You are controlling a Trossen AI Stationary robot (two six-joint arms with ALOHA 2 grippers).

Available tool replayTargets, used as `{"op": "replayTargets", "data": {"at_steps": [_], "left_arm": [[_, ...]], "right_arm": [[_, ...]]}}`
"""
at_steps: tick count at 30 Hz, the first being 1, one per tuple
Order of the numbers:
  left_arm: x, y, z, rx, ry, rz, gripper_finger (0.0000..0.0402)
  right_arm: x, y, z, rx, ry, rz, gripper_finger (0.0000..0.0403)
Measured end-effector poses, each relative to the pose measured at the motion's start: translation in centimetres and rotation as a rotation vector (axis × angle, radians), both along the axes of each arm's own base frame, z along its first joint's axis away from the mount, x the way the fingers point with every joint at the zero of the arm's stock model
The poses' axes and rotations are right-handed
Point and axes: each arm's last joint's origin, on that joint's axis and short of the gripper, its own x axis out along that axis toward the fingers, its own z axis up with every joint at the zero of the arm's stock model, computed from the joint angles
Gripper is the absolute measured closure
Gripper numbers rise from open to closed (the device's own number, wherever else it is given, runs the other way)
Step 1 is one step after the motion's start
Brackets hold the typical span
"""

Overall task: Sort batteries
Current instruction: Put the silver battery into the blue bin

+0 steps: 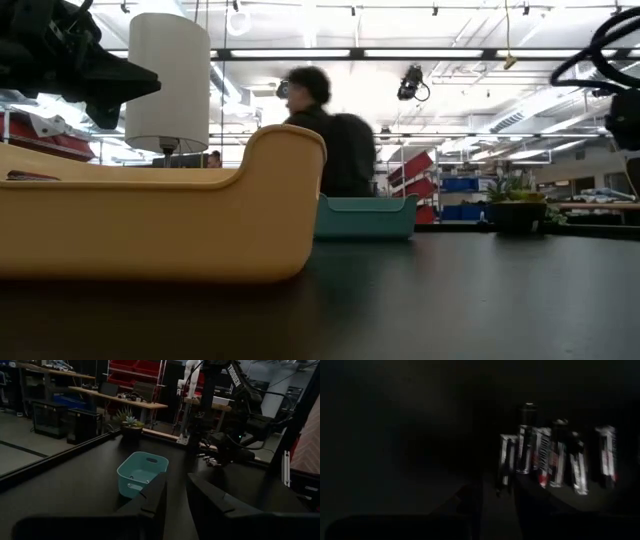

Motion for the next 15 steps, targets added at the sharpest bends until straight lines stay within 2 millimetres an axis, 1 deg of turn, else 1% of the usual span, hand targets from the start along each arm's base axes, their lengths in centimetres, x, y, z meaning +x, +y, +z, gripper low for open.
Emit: {"op": "replayTargets", "data": {"at_steps": [10, 15], "left_arm": [[0.0, 0.0, 0.0, 0.000, 0.000, 0.000, 0.0312], [0.0, 0.0, 0.0, 0.000, 0.001, 0.000, 0.0312]], "right_arm": [[1.3, -1.4, 0.0, 0.006, -0.011, 0.033, 0.0328], [1.5, -1.7, 0.0, 0.010, -0.018, 0.045, 0.0342]]}}
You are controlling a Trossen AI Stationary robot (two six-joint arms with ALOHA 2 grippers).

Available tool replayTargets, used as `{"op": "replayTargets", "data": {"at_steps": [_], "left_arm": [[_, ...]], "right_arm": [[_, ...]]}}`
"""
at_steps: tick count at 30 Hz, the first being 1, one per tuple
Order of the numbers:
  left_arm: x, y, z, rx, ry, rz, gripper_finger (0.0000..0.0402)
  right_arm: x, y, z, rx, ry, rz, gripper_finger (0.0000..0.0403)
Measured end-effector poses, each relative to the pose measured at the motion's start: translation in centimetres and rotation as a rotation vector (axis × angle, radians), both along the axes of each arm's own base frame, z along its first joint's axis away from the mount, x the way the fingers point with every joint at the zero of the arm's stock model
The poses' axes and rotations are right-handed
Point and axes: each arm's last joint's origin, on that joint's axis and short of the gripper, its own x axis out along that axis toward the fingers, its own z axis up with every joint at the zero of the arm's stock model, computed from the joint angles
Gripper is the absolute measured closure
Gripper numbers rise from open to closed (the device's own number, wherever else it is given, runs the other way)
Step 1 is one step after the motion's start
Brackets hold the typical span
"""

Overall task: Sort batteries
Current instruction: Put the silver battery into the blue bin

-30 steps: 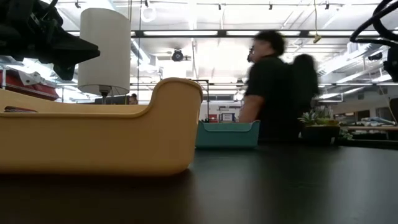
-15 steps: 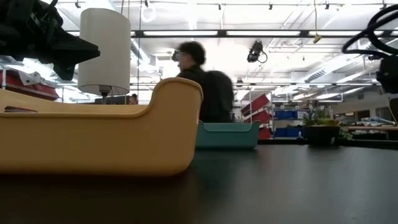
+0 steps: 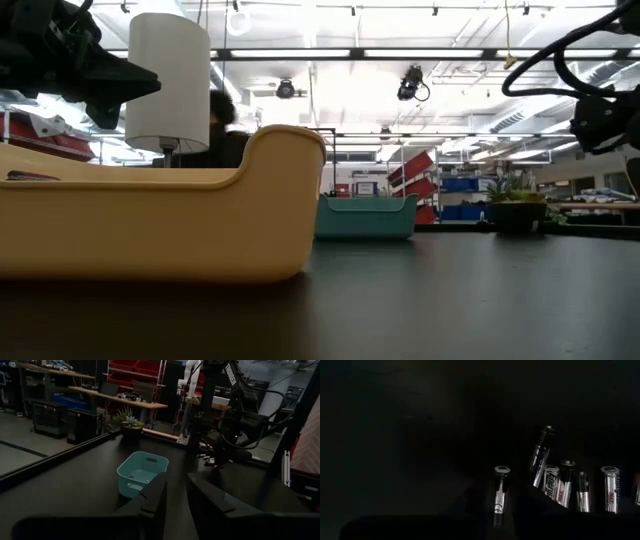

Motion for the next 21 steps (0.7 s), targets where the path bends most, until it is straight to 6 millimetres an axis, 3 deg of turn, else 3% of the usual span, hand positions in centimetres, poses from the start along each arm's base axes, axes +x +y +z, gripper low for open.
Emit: {"op": "replayTargets", "data": {"at_steps": [21], "left_arm": [[0.0, 0.0, 0.0, -0.002, 0.003, 0.000, 0.0312]], "right_arm": [[0.8, 0.7, -1.2, -0.042, 0.073, 0.059, 0.0359]]}}
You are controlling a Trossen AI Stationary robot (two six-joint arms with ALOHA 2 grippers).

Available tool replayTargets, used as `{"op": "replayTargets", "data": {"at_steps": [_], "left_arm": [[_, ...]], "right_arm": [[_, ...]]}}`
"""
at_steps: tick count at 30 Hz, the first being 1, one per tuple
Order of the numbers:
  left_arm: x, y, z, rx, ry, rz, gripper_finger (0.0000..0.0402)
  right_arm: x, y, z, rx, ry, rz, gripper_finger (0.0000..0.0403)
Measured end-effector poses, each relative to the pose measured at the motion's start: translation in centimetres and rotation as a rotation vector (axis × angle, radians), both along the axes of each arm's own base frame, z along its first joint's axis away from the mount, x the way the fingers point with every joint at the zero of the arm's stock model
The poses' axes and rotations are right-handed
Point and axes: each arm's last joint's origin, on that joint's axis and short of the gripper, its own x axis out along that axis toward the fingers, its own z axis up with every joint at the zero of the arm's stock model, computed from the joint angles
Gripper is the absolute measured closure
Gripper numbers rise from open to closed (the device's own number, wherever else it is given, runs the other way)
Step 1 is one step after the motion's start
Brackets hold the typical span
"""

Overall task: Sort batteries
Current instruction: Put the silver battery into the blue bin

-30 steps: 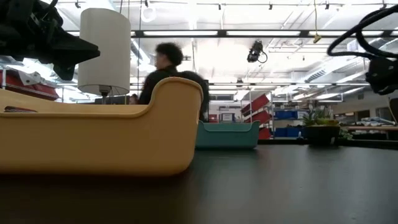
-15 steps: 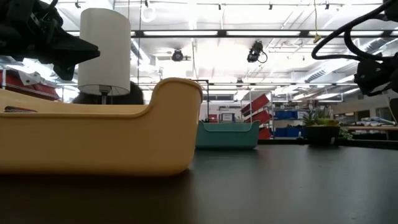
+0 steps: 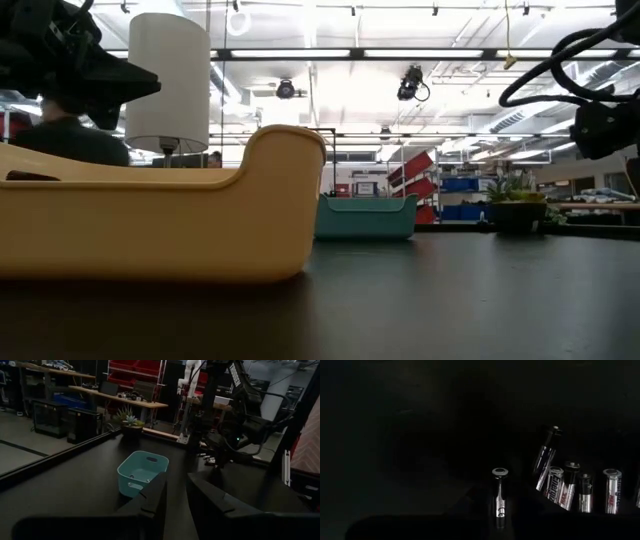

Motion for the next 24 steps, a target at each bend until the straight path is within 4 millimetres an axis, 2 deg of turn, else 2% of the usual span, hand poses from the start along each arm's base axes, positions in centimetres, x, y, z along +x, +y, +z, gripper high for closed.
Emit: {"op": "replayTargets", "data": {"at_steps": [4, 10, 14, 19, 24], "left_arm": [[0.0, 0.0, 0.0, 0.000, 0.000, 0.000, 0.0312], [0.0, 0.0, 0.0, 0.000, -0.001, 0.000, 0.0312], [0.0, 0.0, 0.0, 0.000, -0.001, 0.000, 0.0312], [0.0, 0.0, 0.0, -0.001, -0.002, 0.000, 0.0312], [0.0, 0.0, 0.1, 0.009, -0.003, 0.017, 0.0312]], "right_arm": [[0.2, -0.1, 0.5, -0.015, -0.016, 0.035, 0.0391], [0.4, -0.5, 1.3, -0.069, -0.104, 0.036, 0.0397], [1.1, -0.7, 2.4, -0.076, -0.266, 0.038, 0.0399], [3.6, -2.1, 4.4, -0.192, -0.578, 0.078, 0.0401], [7.8, -5.6, 5.6, -0.289, -0.803, 0.119, 0.0401]]}}
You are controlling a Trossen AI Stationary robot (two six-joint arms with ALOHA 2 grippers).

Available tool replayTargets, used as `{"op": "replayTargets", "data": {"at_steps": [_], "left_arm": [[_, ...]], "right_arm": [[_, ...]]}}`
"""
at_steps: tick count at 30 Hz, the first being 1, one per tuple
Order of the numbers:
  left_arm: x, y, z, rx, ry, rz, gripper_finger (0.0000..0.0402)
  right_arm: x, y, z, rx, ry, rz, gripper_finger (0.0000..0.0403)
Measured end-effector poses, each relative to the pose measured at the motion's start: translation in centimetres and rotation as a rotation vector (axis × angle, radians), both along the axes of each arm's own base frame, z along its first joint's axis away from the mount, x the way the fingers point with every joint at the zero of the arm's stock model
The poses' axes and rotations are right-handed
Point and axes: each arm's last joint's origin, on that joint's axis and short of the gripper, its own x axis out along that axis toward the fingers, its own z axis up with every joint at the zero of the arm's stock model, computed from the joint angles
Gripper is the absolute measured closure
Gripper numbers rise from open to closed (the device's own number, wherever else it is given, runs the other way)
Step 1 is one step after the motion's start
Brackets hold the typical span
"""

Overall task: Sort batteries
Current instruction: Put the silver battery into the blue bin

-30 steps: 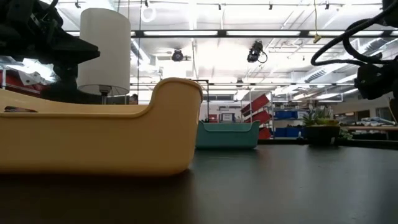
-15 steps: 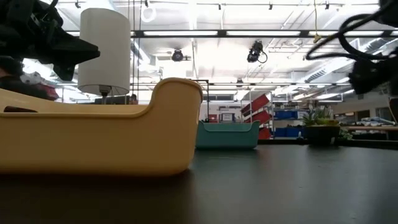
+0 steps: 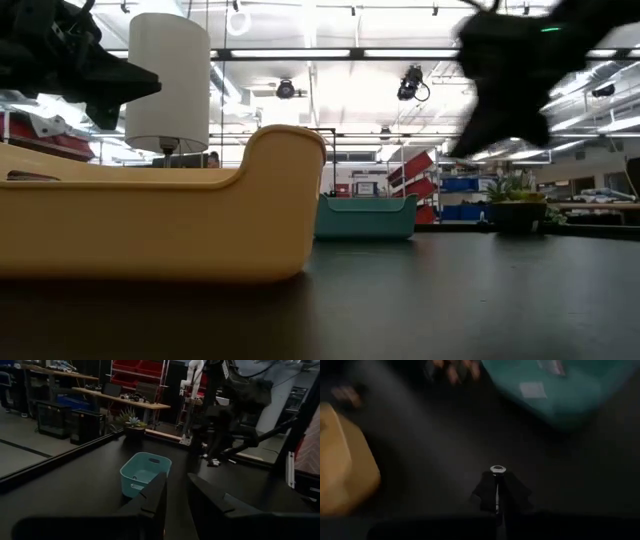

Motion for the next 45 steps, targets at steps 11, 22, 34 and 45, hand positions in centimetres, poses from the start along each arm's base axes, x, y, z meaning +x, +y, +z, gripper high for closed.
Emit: {"op": "replayTargets", "data": {"at_steps": [11, 22, 34, 45], "left_arm": [[0.0, 0.0, 0.0, 0.015, -0.001, 0.006, 0.0312], [0.0, 0.0, 0.0, 0.024, 0.007, 0.013, 0.0312], [0.0, 0.1, -0.1, 0.020, 0.016, 0.028, 0.0312], [0.0, 0.1, 0.0, 0.020, 0.005, 0.032, 0.0312]], "right_arm": [[5.4, -10.8, -2.8, -0.042, -0.100, 0.030, 0.0385], [8.2, -12.2, -1.8, -0.090, 0.018, 0.112, 0.0258], [3.8, -2.5, 3.5, -0.100, 0.301, 0.191, 0.0291], [-3.5, 7.2, 0.9, 0.364, 0.622, 0.007, 0.0297]]}}
